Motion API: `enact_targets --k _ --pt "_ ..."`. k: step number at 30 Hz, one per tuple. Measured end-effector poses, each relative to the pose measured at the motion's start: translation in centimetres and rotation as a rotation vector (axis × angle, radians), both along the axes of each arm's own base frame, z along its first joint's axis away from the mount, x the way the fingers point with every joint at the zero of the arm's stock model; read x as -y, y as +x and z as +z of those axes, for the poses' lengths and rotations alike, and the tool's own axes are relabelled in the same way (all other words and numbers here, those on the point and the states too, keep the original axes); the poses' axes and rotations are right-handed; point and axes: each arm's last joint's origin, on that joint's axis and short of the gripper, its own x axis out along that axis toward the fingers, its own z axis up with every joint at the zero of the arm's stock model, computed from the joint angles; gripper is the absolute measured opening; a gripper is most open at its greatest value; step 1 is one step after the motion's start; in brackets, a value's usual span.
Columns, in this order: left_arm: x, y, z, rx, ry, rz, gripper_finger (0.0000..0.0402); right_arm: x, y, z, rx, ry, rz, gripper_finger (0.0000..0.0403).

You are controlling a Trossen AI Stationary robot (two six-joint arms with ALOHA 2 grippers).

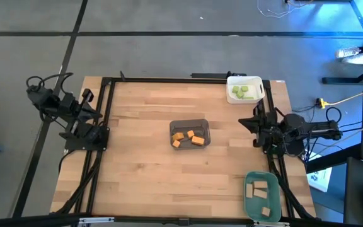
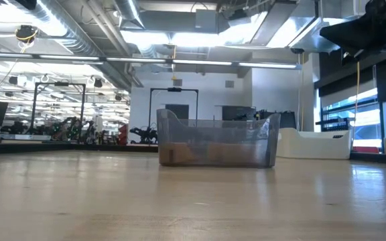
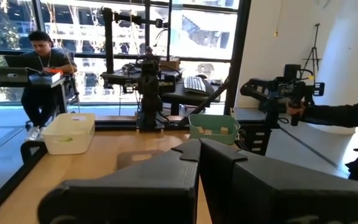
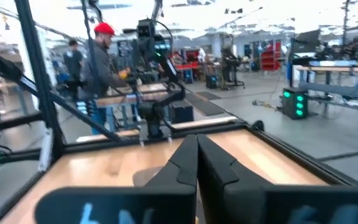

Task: Sort & place blocks by color
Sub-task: Return to Home Position

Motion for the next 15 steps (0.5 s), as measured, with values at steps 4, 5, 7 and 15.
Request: enact_targets --k 4,5,7,15 --pt "0.0 0.0 0.0 0.0 0.0 0.001 0.0 -0.1 0.5 -1.2 0.023 0.0 0.027 0.0" --pt "0.0 0.0 0.0 0.0 0.0 0.001 0.0 0.0 0.6 -1.5 0.028 0.001 0.025 0.0" --pt "0.0 0.0 0.0 0.0 0.0 0.001 0.0 0.0 0.8 -2.3 0.045 0.003 0.021 0.0" --pt "0.4 0.7 -0.5 0.003 0.047 0.011 0.0 0.1 0.9 -2.7 0.011 -0.06 0.006 0.0"
